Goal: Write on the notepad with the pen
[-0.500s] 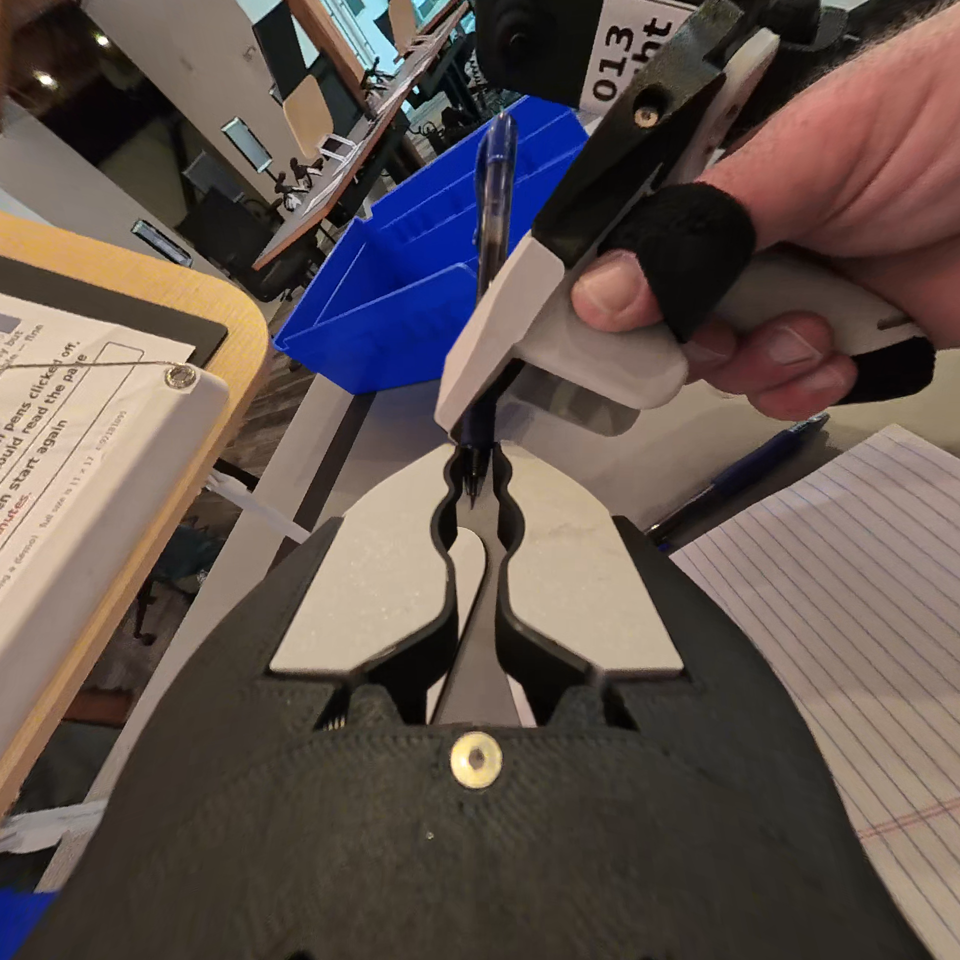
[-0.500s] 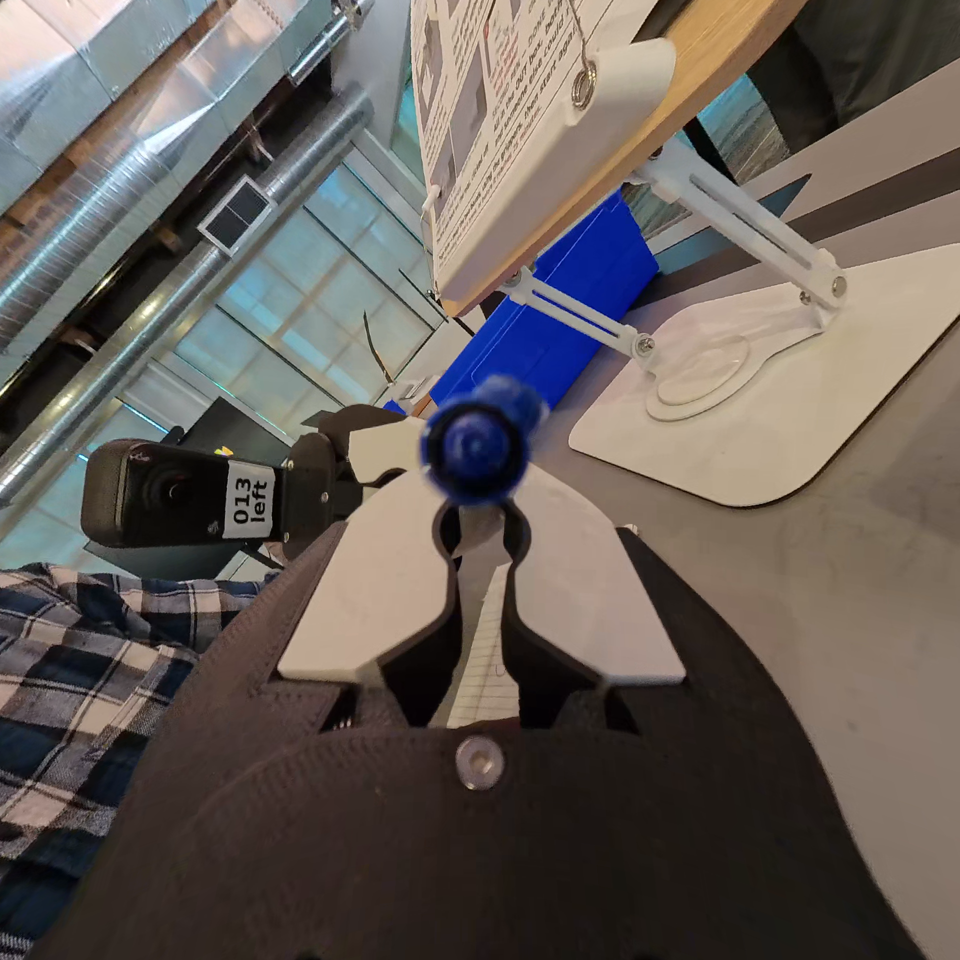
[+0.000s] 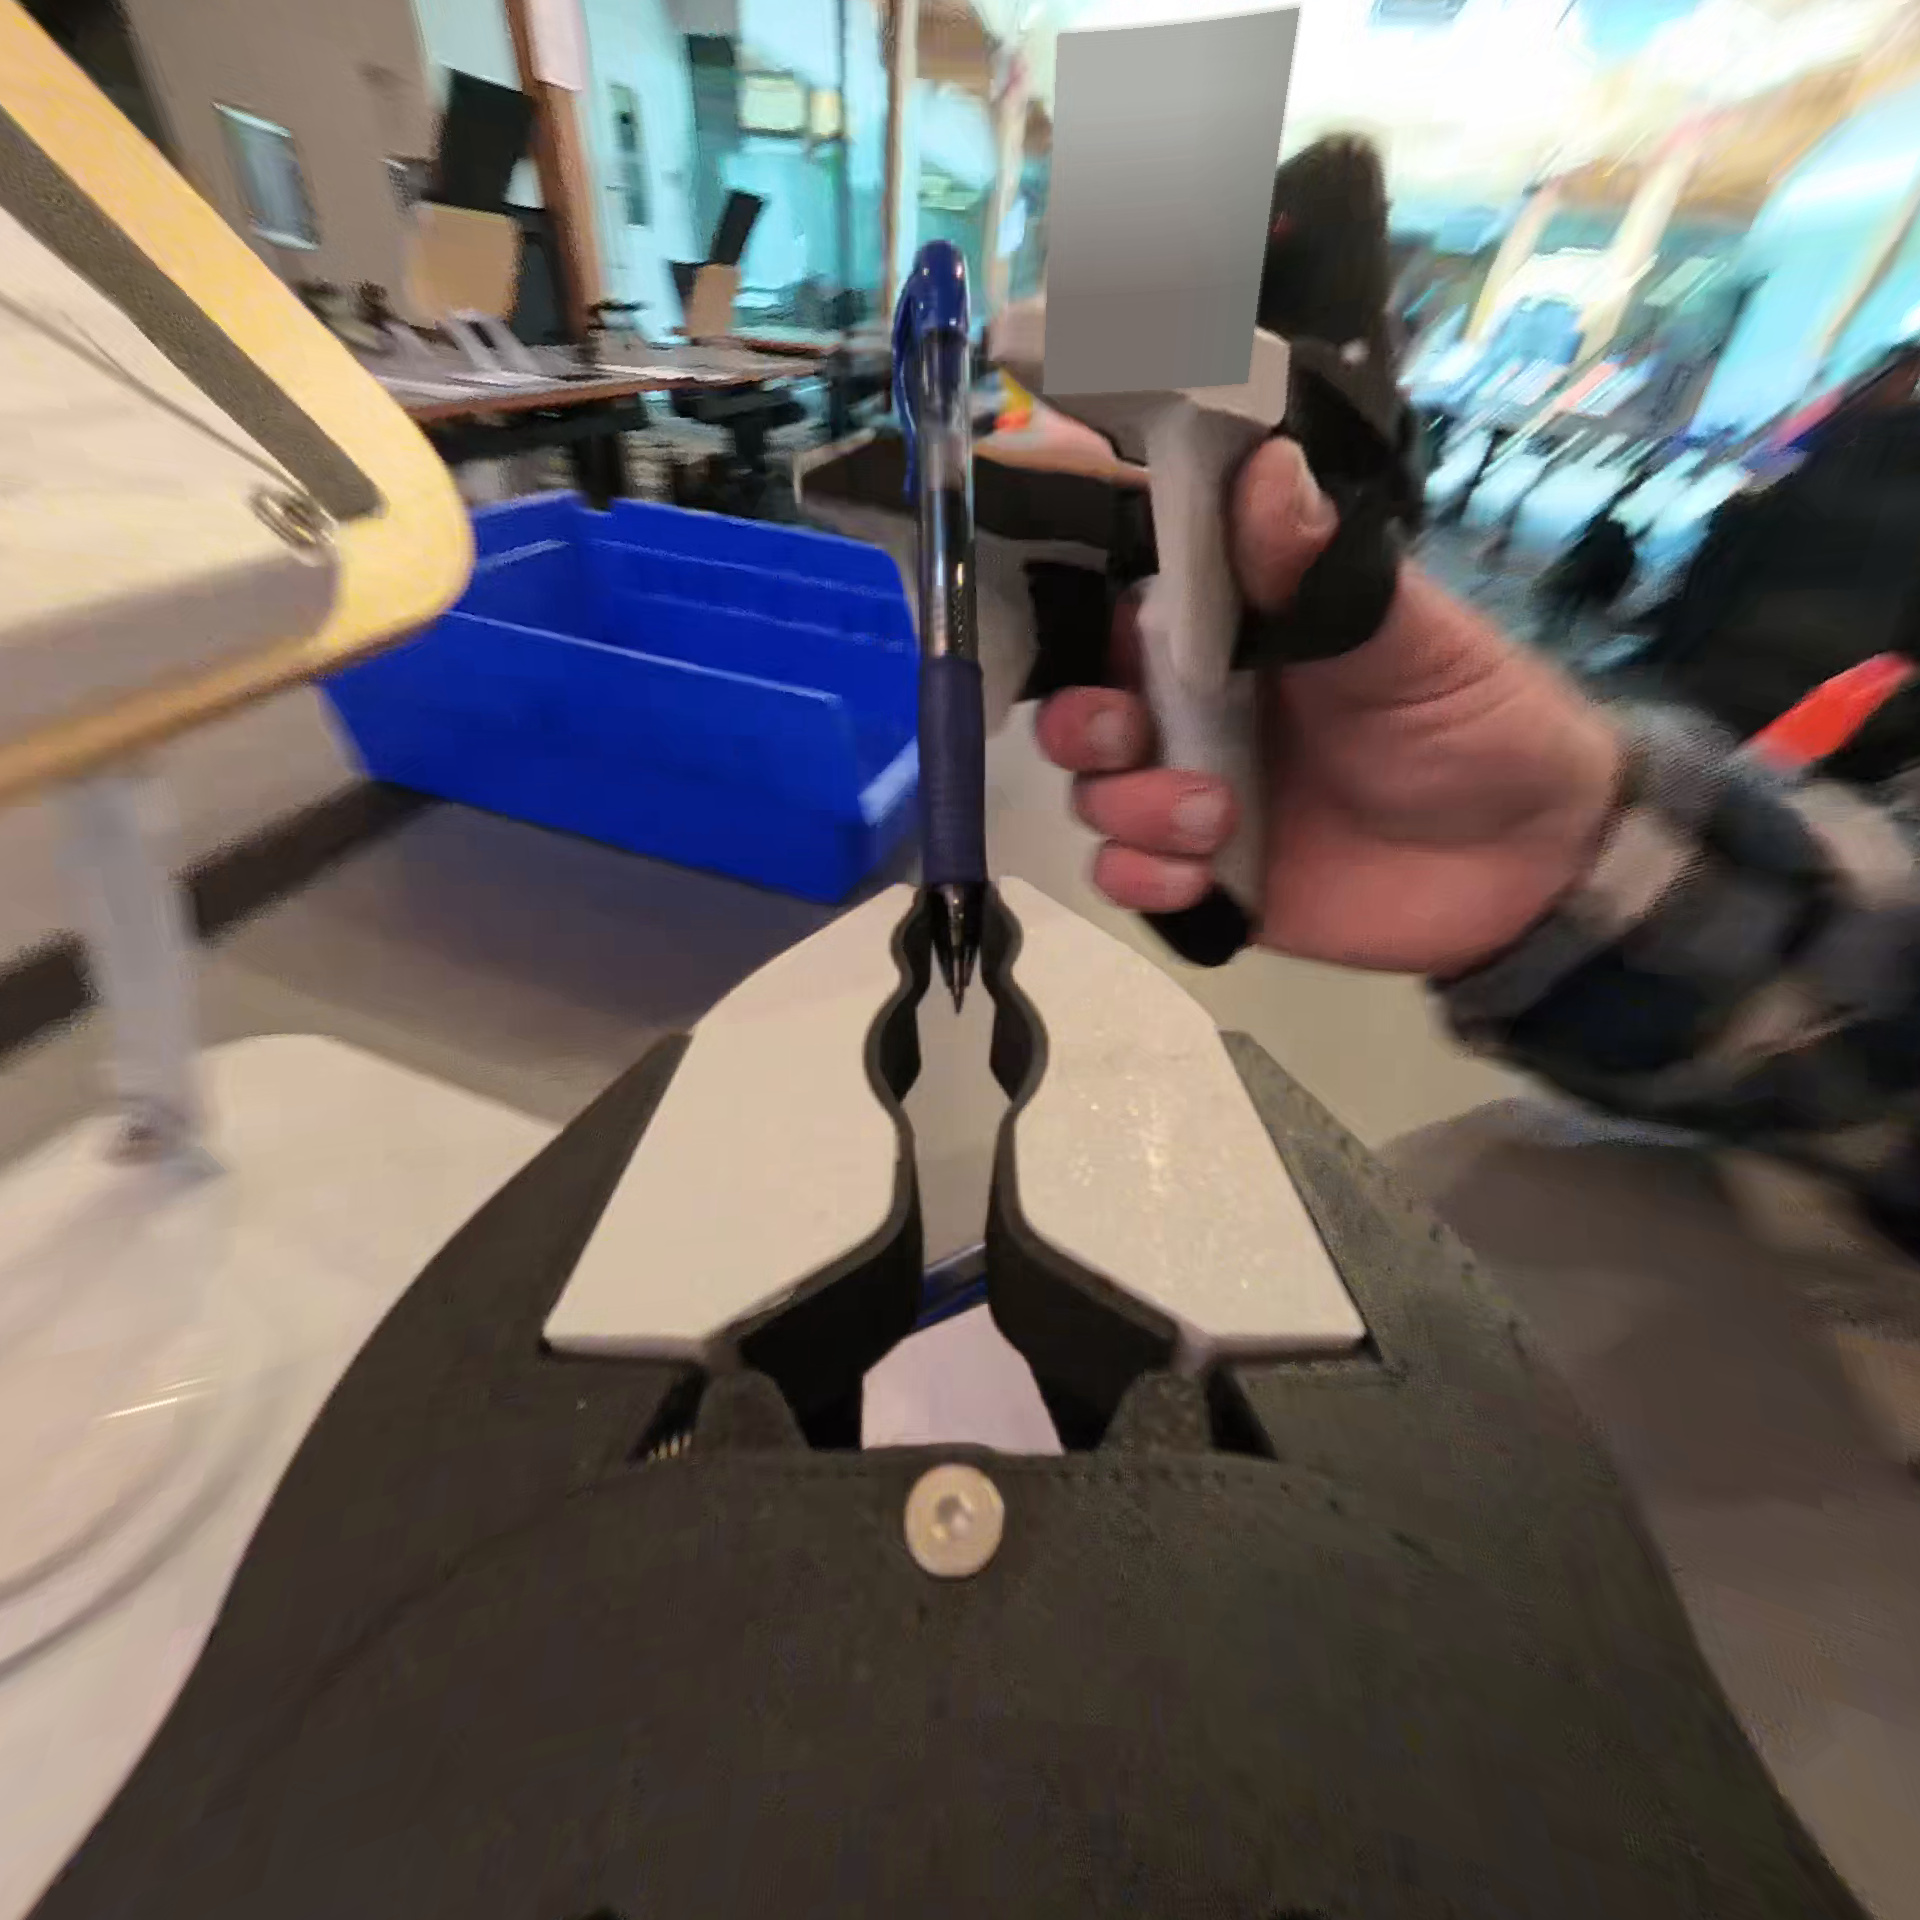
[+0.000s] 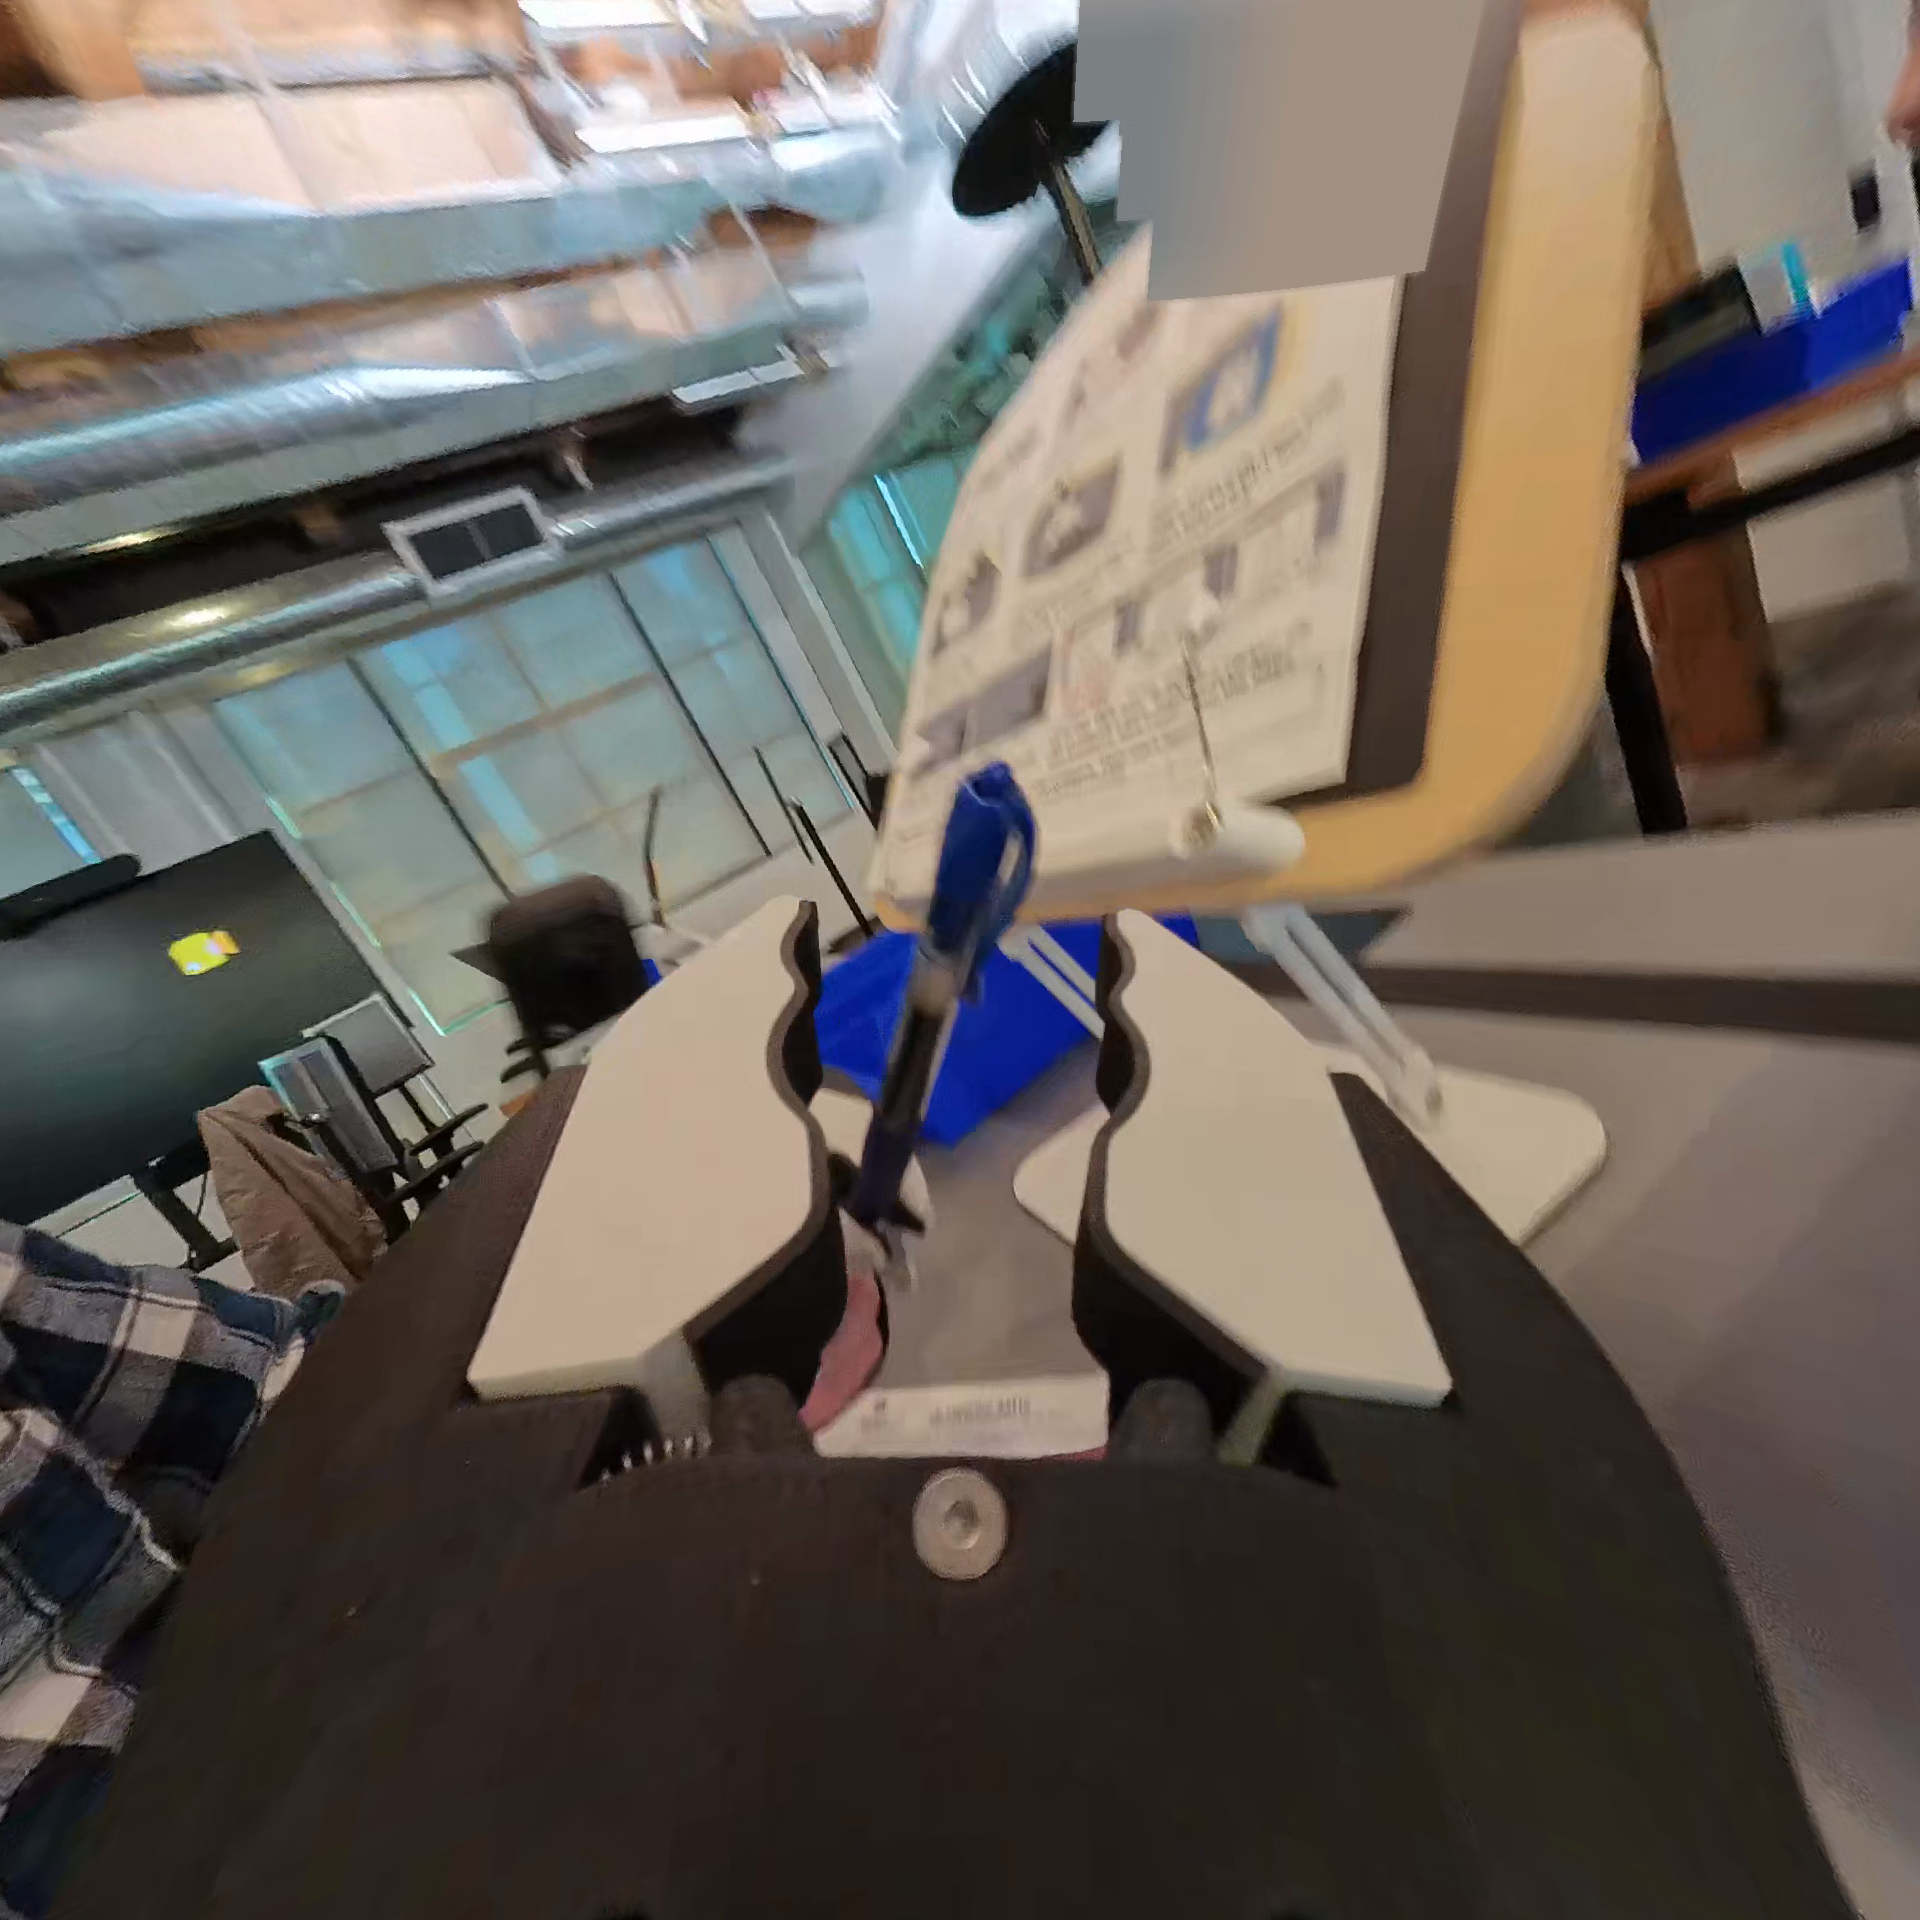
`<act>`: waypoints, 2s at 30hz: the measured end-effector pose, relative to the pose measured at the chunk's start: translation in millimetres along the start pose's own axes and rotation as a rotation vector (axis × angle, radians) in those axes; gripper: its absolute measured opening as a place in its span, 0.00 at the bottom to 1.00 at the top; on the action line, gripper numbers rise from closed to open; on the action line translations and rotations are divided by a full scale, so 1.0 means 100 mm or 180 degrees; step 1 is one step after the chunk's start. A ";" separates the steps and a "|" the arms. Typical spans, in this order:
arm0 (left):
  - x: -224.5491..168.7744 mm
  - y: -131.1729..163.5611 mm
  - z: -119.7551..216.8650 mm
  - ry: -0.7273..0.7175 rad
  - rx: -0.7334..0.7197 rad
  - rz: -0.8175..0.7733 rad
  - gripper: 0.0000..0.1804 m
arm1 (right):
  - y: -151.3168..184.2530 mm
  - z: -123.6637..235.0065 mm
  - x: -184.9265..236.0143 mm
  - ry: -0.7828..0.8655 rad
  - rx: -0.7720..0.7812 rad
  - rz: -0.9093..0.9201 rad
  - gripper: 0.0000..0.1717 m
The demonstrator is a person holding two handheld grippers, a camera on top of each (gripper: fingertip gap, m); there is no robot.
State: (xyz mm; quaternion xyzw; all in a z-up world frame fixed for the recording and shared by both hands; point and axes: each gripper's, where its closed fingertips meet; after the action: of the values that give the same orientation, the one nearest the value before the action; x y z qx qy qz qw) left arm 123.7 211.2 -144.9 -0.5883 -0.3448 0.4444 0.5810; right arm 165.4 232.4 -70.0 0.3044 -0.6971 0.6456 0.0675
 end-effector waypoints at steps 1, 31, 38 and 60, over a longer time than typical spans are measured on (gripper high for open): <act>-0.06 -0.03 -0.02 0.0257 -0.0181 0.0237 0.05 | -0.07 -0.01 0.06 -0.0113 -0.0085 0.0063 0.30; 0.02 0.25 0.36 0.0969 0.0619 0.0557 0.15 | 0.02 -0.08 0.71 -0.0891 0.0368 0.0462 0.05; 0.20 0.96 0.50 0.0636 0.1991 0.0206 0.10 | 0.69 -0.02 0.97 -0.1156 0.0521 0.0463 0.05; 0.25 1.31 0.50 0.0589 0.2487 0.0063 0.11 | 1.44 0.00 0.93 -0.1193 0.0861 0.0632 0.05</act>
State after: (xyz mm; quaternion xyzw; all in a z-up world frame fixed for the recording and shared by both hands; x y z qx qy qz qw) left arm 72.1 241.4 -274.5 -0.3640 -0.0904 0.4928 0.7852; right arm 17.3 198.6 -148.2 0.3551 -0.6311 0.6688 -0.1680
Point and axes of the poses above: each gripper's, where its closed fingertips meet, z back along the fingers, y out of its underside, x = y × z across the jaws, and after that the axes turned 15 degrees about y, right-handed
